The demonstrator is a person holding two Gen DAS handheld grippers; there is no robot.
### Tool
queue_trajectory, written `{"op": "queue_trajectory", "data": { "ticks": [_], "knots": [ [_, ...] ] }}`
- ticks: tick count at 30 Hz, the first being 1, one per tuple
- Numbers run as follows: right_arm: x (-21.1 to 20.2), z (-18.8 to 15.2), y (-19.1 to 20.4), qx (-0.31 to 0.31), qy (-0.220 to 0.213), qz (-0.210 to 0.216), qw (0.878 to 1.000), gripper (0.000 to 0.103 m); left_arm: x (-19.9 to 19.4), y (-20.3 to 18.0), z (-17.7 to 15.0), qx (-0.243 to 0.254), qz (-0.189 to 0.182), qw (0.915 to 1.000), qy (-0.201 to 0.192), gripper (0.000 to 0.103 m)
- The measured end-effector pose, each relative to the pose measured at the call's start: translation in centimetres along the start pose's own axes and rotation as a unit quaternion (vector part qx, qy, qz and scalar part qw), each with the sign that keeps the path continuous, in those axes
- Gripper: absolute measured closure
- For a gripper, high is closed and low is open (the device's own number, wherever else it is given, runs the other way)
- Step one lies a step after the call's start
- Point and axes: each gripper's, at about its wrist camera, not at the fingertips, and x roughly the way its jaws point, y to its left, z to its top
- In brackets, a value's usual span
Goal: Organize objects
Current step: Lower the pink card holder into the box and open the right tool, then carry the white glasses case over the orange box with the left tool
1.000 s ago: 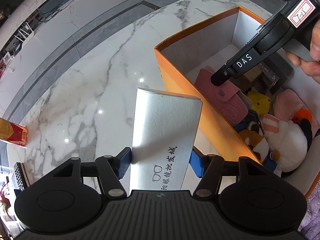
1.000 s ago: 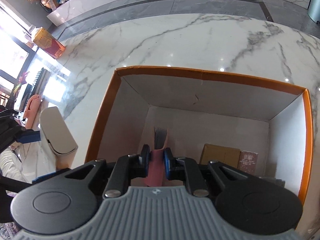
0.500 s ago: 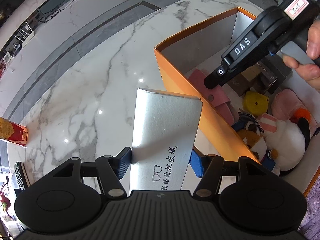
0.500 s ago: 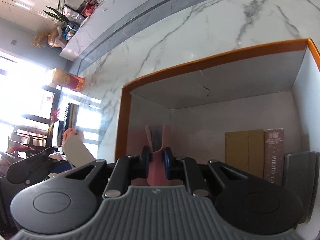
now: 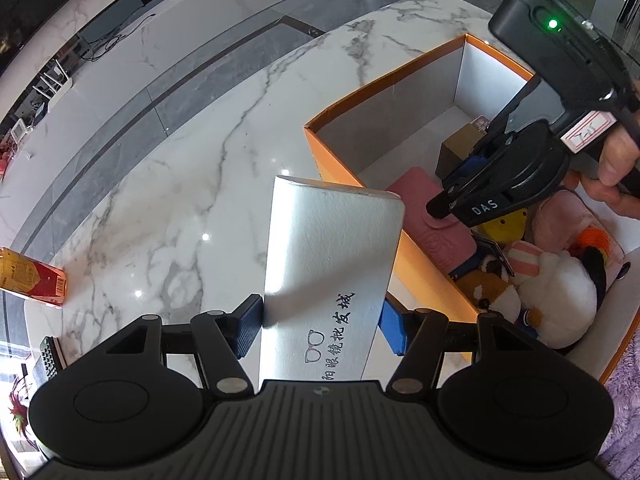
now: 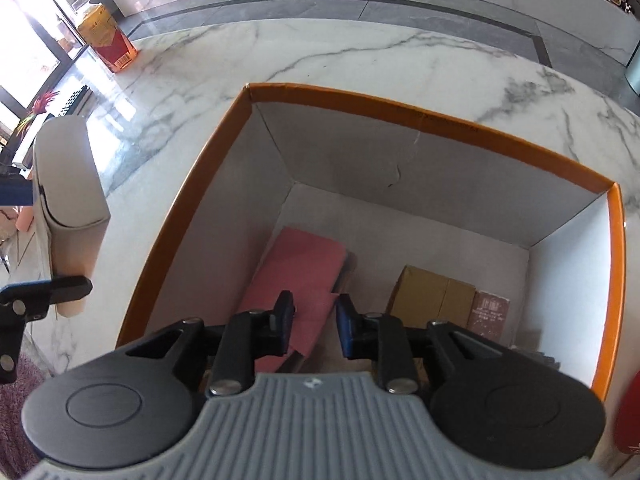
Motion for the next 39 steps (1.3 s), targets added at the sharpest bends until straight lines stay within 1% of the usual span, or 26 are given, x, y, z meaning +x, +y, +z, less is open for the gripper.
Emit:
{"op": "queue_trajectory", "data": {
  "ticks": [2, 6, 8, 9, 11, 13, 15, 17, 18, 21, 23, 26, 29, 31, 33, 35, 37, 39],
  "knots": [
    [0.5, -0.1, -0.2, 0.007, 0.009, -0.003, 1.000, 0.071, -0.4, 0.0, 0.1, 0.001, 0.002, 1.0000, -0.003, 0.031],
    [1.1, -0.5, 0.1, -0.018, -0.006, -0.013, 1.000, 0.073, -1.2, 0.0, 0.6, 0.009, 0.009, 0.9999, -0.008, 0.031],
    [1.5, -0.7, 0.6, -0.043, -0.010, -0.030, 0.999, 0.073, -1.7, -0.1, 1.0, 0.015, 0.014, 0.9997, -0.012, 0.031],
    [1.9, -0.8, 1.1, -0.064, -0.003, -0.040, 0.997, 0.072, -2.0, -0.3, 1.2, 0.019, 0.016, 0.9996, -0.015, 0.031],
    [2.1, -1.1, 1.9, -0.100, -0.009, -0.053, 0.994, 0.072, -2.8, -0.7, 1.8, 0.029, 0.020, 0.9991, -0.023, 0.031],
    [1.5, -1.2, 2.0, -0.112, -0.013, -0.054, 0.992, 0.071, -3.6, -1.2, 2.4, 0.040, 0.024, 0.9985, -0.030, 0.031],
    [-0.1, -1.3, 1.6, -0.103, -0.028, -0.037, 0.994, 0.071, -4.1, -1.8, 3.0, 0.055, 0.031, 0.9974, -0.036, 0.031],
    [-2.6, -1.6, 1.0, -0.108, -0.045, -0.021, 0.993, 0.071, -4.4, -2.6, 3.6, 0.071, 0.035, 0.9959, -0.043, 0.031],
    [-4.0, -1.9, 1.0, -0.121, -0.054, -0.021, 0.991, 0.071, -4.6, -3.0, 3.9, 0.080, 0.034, 0.9951, -0.047, 0.031],
    [-7.8, -2.9, 0.9, -0.169, -0.079, -0.043, 0.981, 0.070, -4.9, -4.4, 5.1, 0.105, 0.032, 0.9924, -0.056, 0.031],
    [-10.1, -3.7, 0.6, -0.191, -0.088, -0.042, 0.977, 0.070, -4.9, -5.5, 5.8, 0.122, 0.032, 0.9901, -0.063, 0.031],
    [-13.1, -4.6, -0.4, -0.182, -0.097, -0.024, 0.978, 0.069, -4.7, -7.0, 6.7, 0.139, 0.025, 0.9873, -0.073, 0.031],
    [-15.5, -5.1, -1.7, -0.156, -0.115, -0.021, 0.981, 0.066, -4.3, -8.1, 7.7, 0.146, 0.015, 0.9859, -0.081, 0.031],
    [-16.5, -5.3, -2.5, -0.146, -0.122, -0.018, 0.982, 0.065, -3.9, -8.6, 8.3, 0.144, 0.006, 0.9858, -0.087, 0.031],
    [-16.8, -5.4, -3.0, -0.147, -0.122, -0.031, 0.981, 0.065, -3.4, -8.9, 9.0, 0.135, -0.002, 0.9869, -0.089, 0.031],
    [-16.2, -5.3, -3.5, -0.146, -0.116, -0.040, 0.982, 0.065, -2.5, -9.2, 9.5, 0.129, -0.001, 0.9877, -0.089, 0.031],
    [-15.7, -5.2, -4.2, -0.132, -0.114, -0.042, 0.984, 0.065, -1.4, -9.7, 9.7, 0.144, 0.004, 0.9855, -0.089, 0.031],
    [-15.0, -4.9, -4.7, -0.124, -0.115, -0.053, 0.984, 0.065, -0.1, -10.1, 9.8, 0.157, 0.016, 0.9839, -0.085, 0.031]
  ]
}}
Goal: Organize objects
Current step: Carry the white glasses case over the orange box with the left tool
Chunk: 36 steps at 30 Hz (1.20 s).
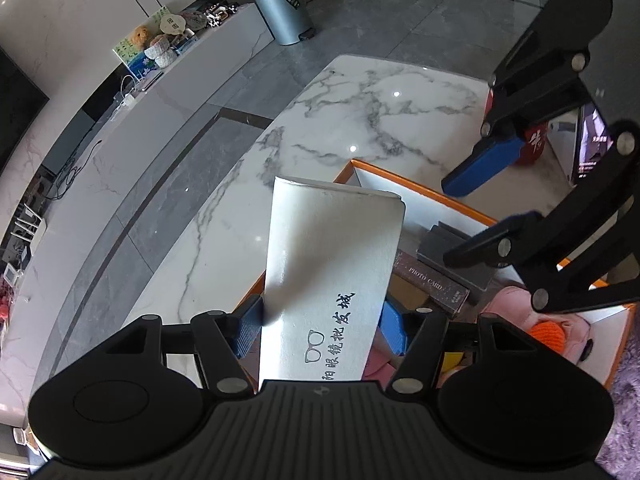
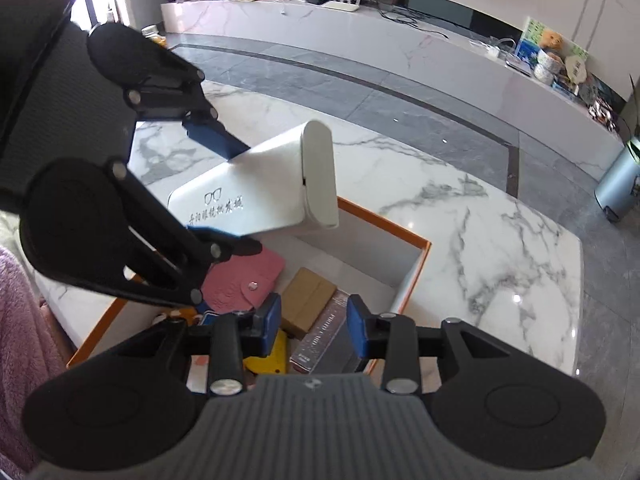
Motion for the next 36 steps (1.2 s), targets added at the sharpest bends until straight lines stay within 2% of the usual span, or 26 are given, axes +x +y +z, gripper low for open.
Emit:
{"op": "queue_trajectory", "data": {
  "ticks": [4, 9, 11, 17, 21, 23, 25, 31, 33, 35, 36],
  "knots": [
    [0.8, 0.0, -0.5, -0.007, -0.006, -0.019, 1.000, 0.065, 2.7, -1.0, 0.2, 0.042, 0.034, 0.9985, 0.004, 0.031],
    [1.6, 0.3, -1.3, -0.001, -0.021, 0.009, 1.000, 0.062, 5.3, -2.7, -0.2, 0.115, 0.058, 0.9917, 0.001, 0.031],
    [2.3, 0.4, -1.2, -0.016, -0.023, 0.011, 1.000, 0.059, 6.2, -3.0, -0.3, 0.120, 0.063, 0.9908, -0.001, 0.031],
    [4.9, 0.1, -1.0, -0.050, -0.025, 0.003, 0.998, 0.061, 8.2, -3.4, -1.0, 0.141, 0.082, 0.9863, -0.020, 0.031],
    [6.8, -0.5, -1.1, -0.077, -0.019, -0.014, 0.997, 0.065, 8.9, -4.5, -2.1, 0.179, 0.105, 0.9773, -0.043, 0.032],
    [7.4, -0.6, -1.3, -0.073, -0.018, -0.014, 0.997, 0.070, 9.4, -5.2, -2.7, 0.208, 0.123, 0.9687, -0.057, 0.033],
    [7.7, -0.6, -1.7, -0.062, -0.026, -0.017, 0.998, 0.071, 9.9, -5.9, -3.2, 0.237, 0.139, 0.9590, -0.068, 0.033],
    [9.1, 0.3, -2.0, -0.039, -0.030, -0.020, 0.999, 0.072, 11.3, -7.4, -4.1, 0.282, 0.177, 0.9390, -0.087, 0.033],
    [9.6, 0.5, -1.8, -0.033, -0.031, -0.011, 0.999, 0.074, 11.6, -7.6, -4.4, 0.288, 0.178, 0.9370, -0.087, 0.033],
    [10.1, 0.6, -1.5, -0.032, -0.030, -0.012, 0.999, 0.075, 12.0, -7.7, -4.5, 0.289, 0.165, 0.9399, -0.076, 0.033],
    [10.4, 0.6, -1.3, -0.032, -0.026, -0.015, 0.999, 0.076, 12.3, -7.9, -4.6, 0.295, 0.167, 0.9377, -0.075, 0.033]
  ]
}}
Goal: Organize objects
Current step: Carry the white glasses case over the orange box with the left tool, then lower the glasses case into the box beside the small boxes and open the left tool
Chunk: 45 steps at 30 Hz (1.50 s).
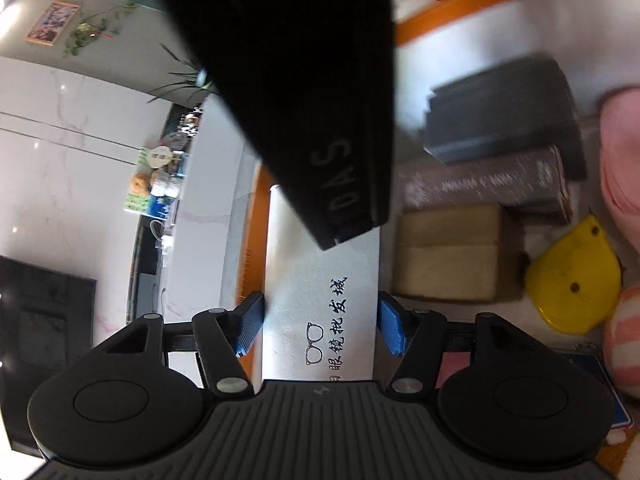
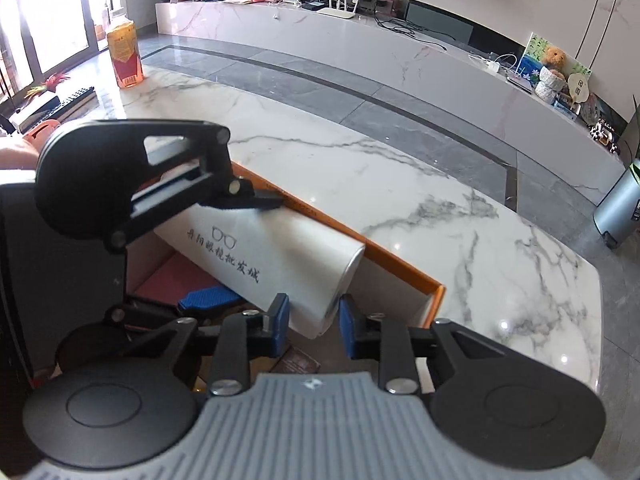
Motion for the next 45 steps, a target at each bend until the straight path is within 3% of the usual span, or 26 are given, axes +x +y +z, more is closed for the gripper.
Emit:
{"op": "queue_trajectory", "data": {
  "ticks": [8, 17, 22, 25, 30, 40, 45],
  "knots": [
    [1.5, -0.2, 0.4, 0.012, 0.002, -0.001, 1.000, 0.080, 0.3, -0.8, 0.0, 0.008, 0.005, 0.9999, 0.009, 0.032],
    [1.6, 0.0, 0.7, 0.024, 0.005, -0.005, 1.000, 0.080, -2.1, 0.5, -0.5, -0.008, -0.028, 0.9995, 0.008, 0.028],
    [1.7, 0.0, 0.8, 0.022, 0.003, -0.011, 1.000, 0.080, -2.8, 0.7, -1.4, -0.024, -0.010, 0.9996, 0.014, 0.035],
    [1.7, 0.0, 0.8, 0.019, 0.004, -0.012, 1.000, 0.080, -2.6, 1.3, -2.1, -0.054, -0.021, 0.9981, 0.023, 0.035],
    [1.3, 0.1, 0.2, 0.044, 0.007, 0.002, 0.999, 0.080, -1.6, 2.1, -2.5, -0.075, -0.016, 0.9960, 0.044, 0.049],
    [2.1, -0.3, 1.6, -0.015, 0.041, -0.009, 0.999, 0.075, -3.1, 4.9, -6.2, -0.134, -0.045, 0.9891, 0.042, 0.049],
    [2.2, 0.0, 1.7, 0.009, 0.030, -0.014, 0.999, 0.067, -3.0, 5.7, -6.8, -0.171, -0.078, 0.9818, 0.026, 0.047]
  ]
}}
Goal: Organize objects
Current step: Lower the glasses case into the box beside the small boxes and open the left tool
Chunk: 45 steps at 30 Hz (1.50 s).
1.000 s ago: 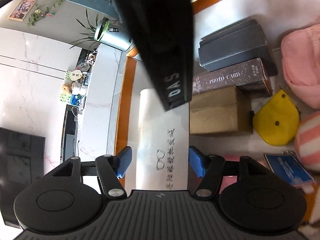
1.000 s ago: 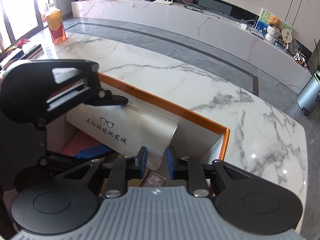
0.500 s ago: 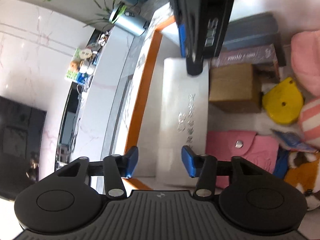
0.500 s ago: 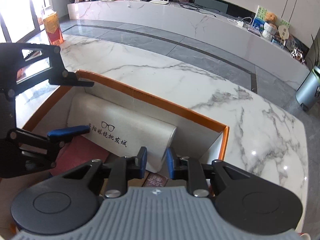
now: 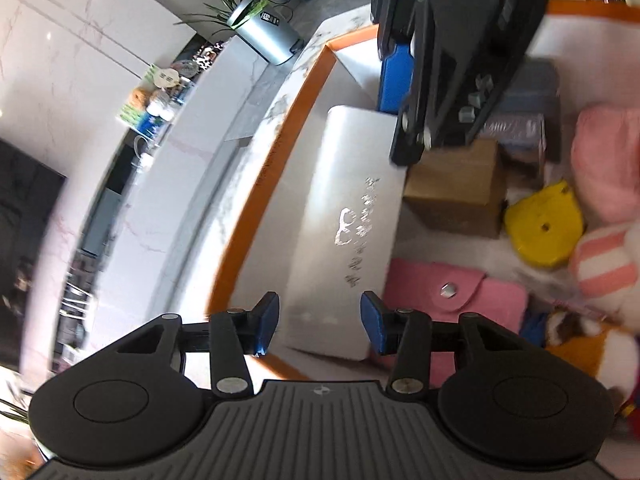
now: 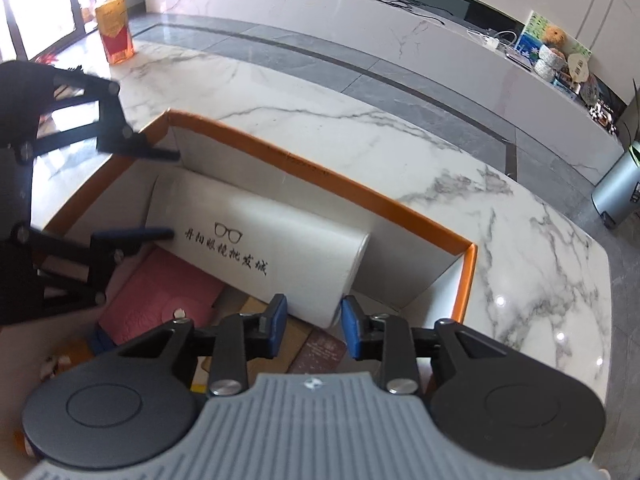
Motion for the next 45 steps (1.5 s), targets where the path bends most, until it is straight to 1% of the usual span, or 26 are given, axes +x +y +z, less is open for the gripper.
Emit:
{"op": "queue_trajectory", "data": {
  "ticks": [3, 4, 7, 9, 11, 14, 19, 20, 21, 22, 23, 24, 25, 27, 28, 30, 32, 34, 35, 36, 37, 38, 39, 41, 43, 45],
  "knots": [
    [0.2, -0.1, 1.0, -0.022, 0.002, -0.013, 1.000, 0.059, 0.2, 0.0, -0.2, -0.015, -0.005, 0.9999, 0.001, 0.044],
    [0.2, 0.0, 1.1, -0.021, 0.003, -0.013, 1.000, 0.059, 0.2, 0.2, -0.1, -0.024, -0.010, 0.9997, 0.002, 0.044],
    [0.1, 0.5, -0.2, 0.015, -0.001, 0.007, 1.000, 0.052, 0.3, 0.8, 0.0, -0.040, -0.020, 0.9990, 0.003, 0.044],
    [0.0, 1.1, -1.5, 0.044, -0.012, 0.023, 0.999, 0.035, 0.1, 0.8, 0.0, -0.038, -0.023, 0.9990, 0.004, 0.043],
    [0.2, 1.9, -2.4, 0.059, -0.013, 0.041, 0.997, 0.031, -0.1, 0.5, -0.2, -0.037, -0.024, 0.9990, 0.007, 0.041],
    [1.1, 2.6, -3.2, 0.068, 0.001, 0.070, 0.995, 0.021, -0.2, 0.6, -0.3, -0.038, -0.028, 0.9988, 0.009, 0.041],
    [2.0, 3.4, -2.4, 0.038, 0.002, 0.092, 0.995, 0.020, 0.0, 1.0, -0.2, -0.036, -0.027, 0.9990, 0.008, 0.041],
    [2.2, 3.5, -2.1, 0.032, 0.006, 0.090, 0.995, 0.017, -0.1, 1.0, -0.2, -0.036, -0.026, 0.9990, 0.007, 0.041],
    [2.3, 3.6, -1.9, 0.025, 0.009, 0.086, 0.996, 0.016, -0.1, 1.1, -0.2, -0.036, -0.026, 0.9990, 0.007, 0.041],
    [2.3, 3.6, -1.7, 0.018, 0.010, 0.080, 0.997, 0.017, -0.2, 1.1, -0.2, -0.037, -0.026, 0.9990, 0.007, 0.041],
    [2.3, 3.6, -1.7, 0.011, 0.009, 0.071, 0.997, 0.023, -0.2, 1.2, -0.2, -0.036, -0.025, 0.9990, 0.007, 0.041],
    [2.0, 3.5, -1.7, -0.001, 0.005, 0.069, 0.998, 0.033, -0.2, 1.2, -0.2, -0.036, -0.024, 0.9990, 0.008, 0.041],
    [1.7, 3.3, -2.0, -0.001, -0.001, 0.072, 0.997, 0.035, -0.1, 1.2, -0.2, -0.036, -0.024, 0.9990, 0.009, 0.041],
    [0.9, 3.1, -2.5, 0.004, -0.014, 0.075, 0.997, 0.045, 0.0, 1.0, -0.2, -0.034, -0.020, 0.9992, 0.010, 0.041],
    [0.3, 3.0, -2.6, 0.001, -0.026, 0.075, 0.997, 0.047, 0.1, 0.9, -0.1, -0.032, -0.017, 0.9993, 0.013, 0.042],
    [-1.0, 2.7, -2.3, -0.022, -0.059, 0.076, 0.995, 0.058, 0.6, 0.4, 0.0, -0.028, 0.001, 0.9994, 0.021, 0.044],
    [-2.5, 2.7, -1.6, -0.058, -0.087, 0.074, 0.992, 0.066, 0.8, 0.2, 0.1, -0.030, 0.008, 0.9993, 0.022, 0.042],
    [-3.2, 2.6, -0.4, -0.112, -0.107, 0.053, 0.986, 0.067, 0.9, 0.3, 0.4, -0.039, 0.018, 0.9988, 0.023, 0.043],
    [-3.2, 2.5, 0.0, -0.130, -0.114, 0.044, 0.984, 0.067, 0.9, 0.3, 0.4, -0.039, 0.028, 0.9986, 0.024, 0.053],
    [-3.1, 2.5, 0.5, -0.152, -0.116, 0.035, 0.981, 0.068, 1.1, 0.3, 0.5, -0.039, 0.037, 0.9982, 0.028, 0.053],
    [-2.8, 2.4, 1.0, -0.173, -0.118, 0.010, 0.978, 0.077, 1.1, 0.4, 0.5, -0.045, 0.034, 0.9979, 0.031, 0.053],
    [-2.6, 2.2, 1.4, -0.192, -0.121, -0.004, 0.974, 0.081, 1.2, 0.5, 0.6, -0.052, 0.032, 0.9975, 0.036, 0.053],
    [-2.3, 2.2, 1.6, -0.200, -0.120, -0.010, 0.972, 0.081, 1.2, 0.6, 0.6, -0.053, 0.030, 0.9974, 0.038, 0.054],
    [-1.7, 2.1, 1.4, -0.196, -0.104, -0.012, 0.975, 0.082, 1.2, 0.9, 0.5, -0.056, 0.029, 0.9973, 0.038, 0.054],
    [-1.1, 1.7, 0.7, -0.185, -0.086, -0.005, 0.979, 0.101, 1.3, 1.0, 0.4, -0.056, 0.031, 0.9971, 0.042, 0.057],
    [-0.6, 1.3, 0.5, -0.178, -0.074, -0.002, 0.981, 0.103, 1.2, 1.3, 0.2, -0.057, 0.026, 0.9972, 0.041, 0.057]
  ]
}}
